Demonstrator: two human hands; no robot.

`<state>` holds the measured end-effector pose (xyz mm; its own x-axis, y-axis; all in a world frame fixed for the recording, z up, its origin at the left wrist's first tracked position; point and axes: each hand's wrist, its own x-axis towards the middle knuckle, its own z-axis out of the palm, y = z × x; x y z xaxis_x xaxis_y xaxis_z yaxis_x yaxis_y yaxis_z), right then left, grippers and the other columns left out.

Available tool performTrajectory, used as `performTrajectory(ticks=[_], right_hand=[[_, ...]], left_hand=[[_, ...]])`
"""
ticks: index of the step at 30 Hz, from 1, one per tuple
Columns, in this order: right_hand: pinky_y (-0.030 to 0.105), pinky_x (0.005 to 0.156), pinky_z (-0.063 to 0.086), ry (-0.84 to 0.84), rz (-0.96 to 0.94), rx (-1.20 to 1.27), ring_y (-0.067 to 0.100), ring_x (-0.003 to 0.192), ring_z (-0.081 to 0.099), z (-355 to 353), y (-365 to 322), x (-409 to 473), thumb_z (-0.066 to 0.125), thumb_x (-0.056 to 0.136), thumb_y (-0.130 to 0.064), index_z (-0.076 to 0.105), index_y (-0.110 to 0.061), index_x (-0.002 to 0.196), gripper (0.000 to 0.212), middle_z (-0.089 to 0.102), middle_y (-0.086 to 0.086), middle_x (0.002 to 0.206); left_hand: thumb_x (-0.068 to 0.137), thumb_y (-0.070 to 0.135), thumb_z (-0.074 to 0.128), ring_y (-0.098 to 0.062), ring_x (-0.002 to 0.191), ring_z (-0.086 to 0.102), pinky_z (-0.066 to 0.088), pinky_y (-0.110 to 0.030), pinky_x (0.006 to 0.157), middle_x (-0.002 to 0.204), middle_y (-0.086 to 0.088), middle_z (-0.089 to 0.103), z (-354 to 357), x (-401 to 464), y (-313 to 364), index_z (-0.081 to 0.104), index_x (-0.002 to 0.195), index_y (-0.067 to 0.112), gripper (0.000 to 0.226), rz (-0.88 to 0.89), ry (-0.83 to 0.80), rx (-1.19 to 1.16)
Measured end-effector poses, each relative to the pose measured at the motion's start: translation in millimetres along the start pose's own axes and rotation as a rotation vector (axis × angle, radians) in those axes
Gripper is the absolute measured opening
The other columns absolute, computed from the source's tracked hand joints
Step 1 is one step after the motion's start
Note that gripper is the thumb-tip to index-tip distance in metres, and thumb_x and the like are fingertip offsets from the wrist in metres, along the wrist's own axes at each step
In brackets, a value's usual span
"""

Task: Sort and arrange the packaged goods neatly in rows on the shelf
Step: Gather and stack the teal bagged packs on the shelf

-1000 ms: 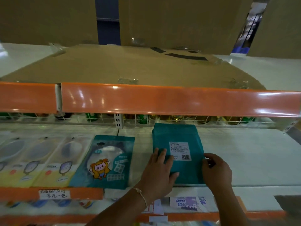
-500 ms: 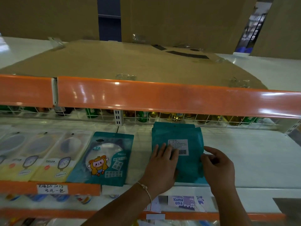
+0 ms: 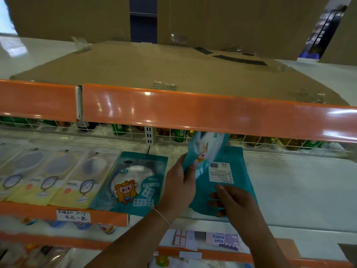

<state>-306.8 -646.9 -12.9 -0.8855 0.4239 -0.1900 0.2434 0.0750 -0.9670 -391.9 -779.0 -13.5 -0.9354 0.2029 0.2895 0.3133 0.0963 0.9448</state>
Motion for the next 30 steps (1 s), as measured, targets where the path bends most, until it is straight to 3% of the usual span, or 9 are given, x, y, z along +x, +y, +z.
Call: performTrajectory(ticks=[2,5,8,12,15,18,21,26,30], right_hand=[[0.035,0.062,0.058,-0.056,0.047,0.063,0.021,0.077,0.074,10.5,-3.5,0.9,0.055,0.096,-0.025,0.069,-0.013,0.094,0.019,0.074,0.01,0.087],[0.037,0.065,0.057,-0.102,0.095,0.145,0.028,0.081,0.072,20.6,-7.2,5.2,0.053,0.096,-0.034,0.07,-0.007,0.098,0.031,0.073,0.015,0.09],[0.04,0.071,0.056,-0.052,0.031,0.099,0.023,0.077,0.069,28.1,-8.6,6.7,0.057,0.093,-0.038,0.068,-0.008,0.096,0.032,0.073,0.011,0.087],[0.028,0.061,0.055,0.046,-0.002,0.185,0.018,0.071,0.069,35.4,-9.9,6.8,0.063,0.091,-0.025,0.067,-0.008,0.093,0.018,0.073,0.013,0.086],[0.043,0.076,0.058,0.048,0.014,0.267,0.029,0.086,0.071,36.1,-10.6,7.9,0.06,0.093,-0.019,0.068,-0.009,0.096,0.013,0.072,0.015,0.09],[0.033,0.068,0.056,0.066,-0.008,0.252,0.021,0.081,0.071,32.9,-10.2,8.7,0.056,0.095,-0.017,0.066,-0.01,0.096,0.012,0.074,0.007,0.084],[0.033,0.068,0.055,0.089,-0.004,0.234,0.022,0.083,0.072,33.6,-5.9,11.8,0.054,0.096,-0.018,0.066,-0.011,0.097,0.014,0.074,0.004,0.083],[0.038,0.072,0.059,0.024,-0.008,0.263,0.019,0.089,0.072,53.7,-5.3,8.6,0.056,0.095,-0.02,0.059,-0.02,0.111,0.016,0.073,0.004,0.098],[0.026,0.065,0.058,0.008,-0.063,0.119,0.012,0.089,0.071,77.2,-7.8,9.2,0.058,0.094,-0.019,0.052,-0.025,0.122,0.029,0.069,-0.001,0.106]], left_hand=[[0.092,0.046,0.051,-0.011,0.07,0.06,0.048,-0.03,0.064,0.075,0.01,0.065,-4.2,-3.3,7.2,0.062,0.093,0.027,0.022,-0.281,0.103,-0.264],[0.095,0.035,0.053,-0.032,0.096,0.069,0.053,-0.051,0.085,0.102,-0.011,0.073,-7.9,-2.3,10.2,0.064,0.109,0.021,0.023,-0.702,0.131,-0.932],[0.097,0.039,0.048,-0.037,0.095,0.068,0.052,-0.052,0.081,0.106,-0.02,0.071,-14.8,-4.1,11.1,0.062,0.117,0.011,0.037,-0.859,0.092,-1.139],[0.096,0.026,0.052,-0.039,0.103,0.065,0.047,-0.055,0.094,0.11,-0.021,0.069,-21.5,-12.4,0.4,0.062,0.116,0.007,0.029,-0.817,0.067,-1.109],[0.087,0.007,0.058,-0.039,0.107,0.062,0.043,-0.056,0.101,0.113,-0.022,0.066,-34.3,-13.5,-10.6,0.063,0.113,0.004,0.027,-0.692,0.036,-1.057],[0.084,0.004,0.063,-0.041,0.103,0.064,0.053,-0.053,0.09,0.113,-0.025,0.066,-56.8,-10.6,-17.0,0.056,0.122,0.001,0.039,-0.637,-0.069,-0.825],[0.088,0.003,0.06,-0.043,0.092,0.068,0.06,-0.049,0.07,0.102,-0.027,0.068,-70.2,-12.9,-24.0,0.052,0.114,-0.003,0.028,-0.628,-0.152,-0.558],[0.09,-0.002,0.056,-0.035,0.078,0.071,0.06,-0.042,0.06,0.083,-0.018,0.072,-76.1,-18.4,-25.6,0.059,0.094,0.001,0.006,-0.589,-0.061,-0.571],[0.089,0.01,0.06,-0.041,0.085,0.07,0.06,-0.044,0.062,0.095,-0.025,0.071,-93.3,-16.9,-34.8,0.059,0.105,-0.002,0.02,-0.602,-0.05,-0.55]])
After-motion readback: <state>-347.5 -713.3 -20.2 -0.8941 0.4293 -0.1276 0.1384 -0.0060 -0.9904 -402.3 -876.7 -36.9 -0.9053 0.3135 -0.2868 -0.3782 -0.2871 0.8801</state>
